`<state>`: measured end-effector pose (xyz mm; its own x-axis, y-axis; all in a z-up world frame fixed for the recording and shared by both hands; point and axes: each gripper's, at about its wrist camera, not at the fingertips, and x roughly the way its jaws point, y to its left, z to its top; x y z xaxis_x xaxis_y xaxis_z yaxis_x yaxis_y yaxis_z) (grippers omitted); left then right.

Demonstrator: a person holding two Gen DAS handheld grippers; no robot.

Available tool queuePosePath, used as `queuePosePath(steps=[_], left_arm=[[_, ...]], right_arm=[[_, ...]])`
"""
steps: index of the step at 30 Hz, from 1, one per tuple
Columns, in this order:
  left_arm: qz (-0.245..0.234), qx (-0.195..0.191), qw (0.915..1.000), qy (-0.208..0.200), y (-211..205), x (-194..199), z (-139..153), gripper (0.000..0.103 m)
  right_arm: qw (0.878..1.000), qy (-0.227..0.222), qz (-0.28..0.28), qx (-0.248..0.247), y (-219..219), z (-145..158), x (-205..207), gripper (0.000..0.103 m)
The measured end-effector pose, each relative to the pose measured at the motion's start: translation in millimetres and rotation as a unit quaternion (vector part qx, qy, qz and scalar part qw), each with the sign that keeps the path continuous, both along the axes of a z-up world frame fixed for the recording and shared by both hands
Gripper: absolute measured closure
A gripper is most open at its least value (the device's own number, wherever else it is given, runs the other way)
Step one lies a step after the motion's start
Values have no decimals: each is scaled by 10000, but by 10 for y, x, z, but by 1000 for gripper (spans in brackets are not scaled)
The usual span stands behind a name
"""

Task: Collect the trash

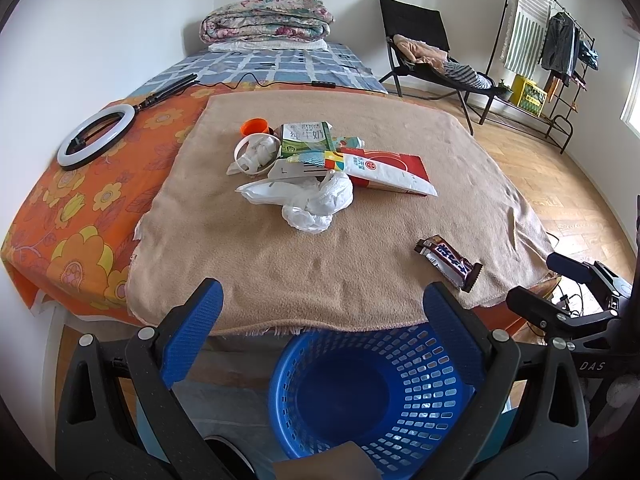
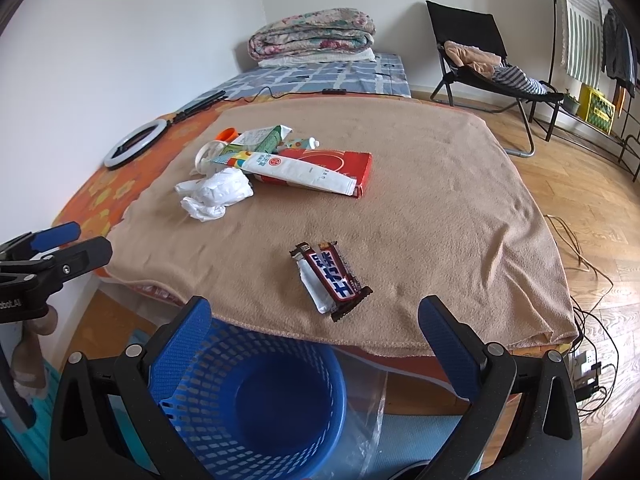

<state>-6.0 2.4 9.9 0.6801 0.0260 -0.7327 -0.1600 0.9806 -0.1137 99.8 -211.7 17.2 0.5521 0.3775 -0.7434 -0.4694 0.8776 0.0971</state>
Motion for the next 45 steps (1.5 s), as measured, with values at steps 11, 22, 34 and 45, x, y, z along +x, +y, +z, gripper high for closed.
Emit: queuePosePath(steps=[11,22,34,45], left_arm=[[-4,17,10000,6,-2,-2,2,1],[-5,24,10000,14,-3,0,-1,1],[-4,37,10000,19,-6,0,-3,1],[-66,8,9999,120,41,-10,-22,1]], right_arm=[[10000,40,27,-7,-1,-16,-3,1],[9999,84,59,-18,8,-36,-16,1],[9999,118,72,17,1,-53,-10,1],[9994,293,102,180,-33,-120,45,1]])
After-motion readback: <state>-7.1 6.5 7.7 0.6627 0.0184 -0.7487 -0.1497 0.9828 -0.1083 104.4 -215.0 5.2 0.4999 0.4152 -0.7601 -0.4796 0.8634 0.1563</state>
